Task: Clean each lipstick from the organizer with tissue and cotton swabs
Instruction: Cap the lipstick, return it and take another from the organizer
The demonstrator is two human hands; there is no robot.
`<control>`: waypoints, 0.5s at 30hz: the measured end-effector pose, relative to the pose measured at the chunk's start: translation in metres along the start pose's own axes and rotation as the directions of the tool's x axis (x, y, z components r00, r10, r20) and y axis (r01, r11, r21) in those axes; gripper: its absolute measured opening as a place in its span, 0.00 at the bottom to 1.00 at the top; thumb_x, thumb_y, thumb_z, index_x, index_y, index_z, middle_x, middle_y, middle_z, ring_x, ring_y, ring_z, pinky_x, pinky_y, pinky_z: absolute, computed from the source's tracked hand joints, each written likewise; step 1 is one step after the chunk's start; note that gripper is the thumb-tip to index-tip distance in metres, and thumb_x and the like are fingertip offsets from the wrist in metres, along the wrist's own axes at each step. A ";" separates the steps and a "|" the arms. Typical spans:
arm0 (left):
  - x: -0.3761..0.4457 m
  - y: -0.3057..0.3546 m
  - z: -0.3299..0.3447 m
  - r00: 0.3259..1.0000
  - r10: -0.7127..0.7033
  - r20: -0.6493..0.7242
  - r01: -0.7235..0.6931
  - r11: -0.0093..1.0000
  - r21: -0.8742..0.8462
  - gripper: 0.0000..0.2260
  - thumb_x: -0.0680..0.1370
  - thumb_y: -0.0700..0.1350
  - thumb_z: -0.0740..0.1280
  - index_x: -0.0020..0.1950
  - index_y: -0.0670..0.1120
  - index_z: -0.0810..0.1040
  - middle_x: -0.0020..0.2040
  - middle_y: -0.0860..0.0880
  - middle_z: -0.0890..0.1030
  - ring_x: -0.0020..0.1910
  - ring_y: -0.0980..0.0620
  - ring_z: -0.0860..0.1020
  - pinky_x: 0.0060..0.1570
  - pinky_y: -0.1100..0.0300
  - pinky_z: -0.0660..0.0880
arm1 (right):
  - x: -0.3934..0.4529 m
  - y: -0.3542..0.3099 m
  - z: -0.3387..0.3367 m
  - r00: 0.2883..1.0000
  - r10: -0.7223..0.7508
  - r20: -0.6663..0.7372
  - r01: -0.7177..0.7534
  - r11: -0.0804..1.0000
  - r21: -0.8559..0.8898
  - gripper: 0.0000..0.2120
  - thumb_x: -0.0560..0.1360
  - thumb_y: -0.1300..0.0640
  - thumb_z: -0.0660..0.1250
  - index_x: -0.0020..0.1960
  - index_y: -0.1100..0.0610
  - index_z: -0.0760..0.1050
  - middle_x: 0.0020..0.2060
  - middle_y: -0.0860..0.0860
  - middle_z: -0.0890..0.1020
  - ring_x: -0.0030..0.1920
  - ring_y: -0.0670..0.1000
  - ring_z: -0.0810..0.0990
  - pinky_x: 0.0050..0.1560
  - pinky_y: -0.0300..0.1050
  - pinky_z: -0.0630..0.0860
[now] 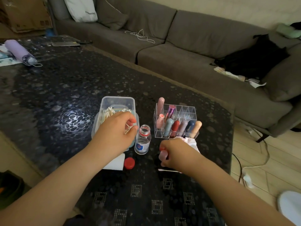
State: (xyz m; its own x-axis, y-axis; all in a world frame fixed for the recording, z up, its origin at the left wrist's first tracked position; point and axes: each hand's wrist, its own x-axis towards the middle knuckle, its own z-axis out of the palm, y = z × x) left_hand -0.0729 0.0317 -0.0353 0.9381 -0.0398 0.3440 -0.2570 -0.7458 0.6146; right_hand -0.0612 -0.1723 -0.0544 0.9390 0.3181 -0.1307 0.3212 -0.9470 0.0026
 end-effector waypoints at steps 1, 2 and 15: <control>0.001 0.000 0.000 1.000 -0.003 0.000 0.003 1.000 0.001 0.05 0.75 0.42 0.68 0.50 0.48 0.77 0.45 0.54 0.76 0.45 0.56 0.75 0.43 0.68 0.69 | -0.001 -0.001 -0.006 1.000 -0.016 0.025 0.015 0.999 0.037 0.10 0.68 0.43 0.63 0.48 0.45 0.72 0.45 0.44 0.80 0.48 0.52 0.78 0.48 0.50 0.73; 0.002 0.000 -0.001 1.000 -0.005 -0.001 0.005 1.000 0.001 0.05 0.75 0.42 0.68 0.50 0.48 0.77 0.45 0.54 0.77 0.45 0.56 0.75 0.43 0.68 0.69 | -0.001 -0.003 -0.015 0.998 -0.039 0.041 0.034 0.995 0.098 0.13 0.70 0.45 0.67 0.53 0.45 0.74 0.49 0.46 0.79 0.51 0.52 0.77 0.52 0.51 0.74; 0.023 -0.005 0.001 1.000 -0.008 0.007 0.008 1.000 -0.014 0.05 0.76 0.43 0.68 0.50 0.51 0.75 0.47 0.54 0.77 0.44 0.58 0.76 0.42 0.72 0.69 | 0.072 -0.002 -0.081 0.984 -0.030 -0.177 -0.004 0.983 -0.185 0.18 0.72 0.43 0.66 0.58 0.51 0.75 0.58 0.51 0.72 0.61 0.55 0.65 0.64 0.52 0.61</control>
State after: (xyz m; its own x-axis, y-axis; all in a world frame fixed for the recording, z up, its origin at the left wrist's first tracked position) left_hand -0.0493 0.0335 -0.0312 0.9417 -0.0386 0.3341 -0.2527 -0.7367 0.6273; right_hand 0.0157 -0.1435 0.0164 0.9359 0.3490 0.0472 0.3350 -0.9235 0.1866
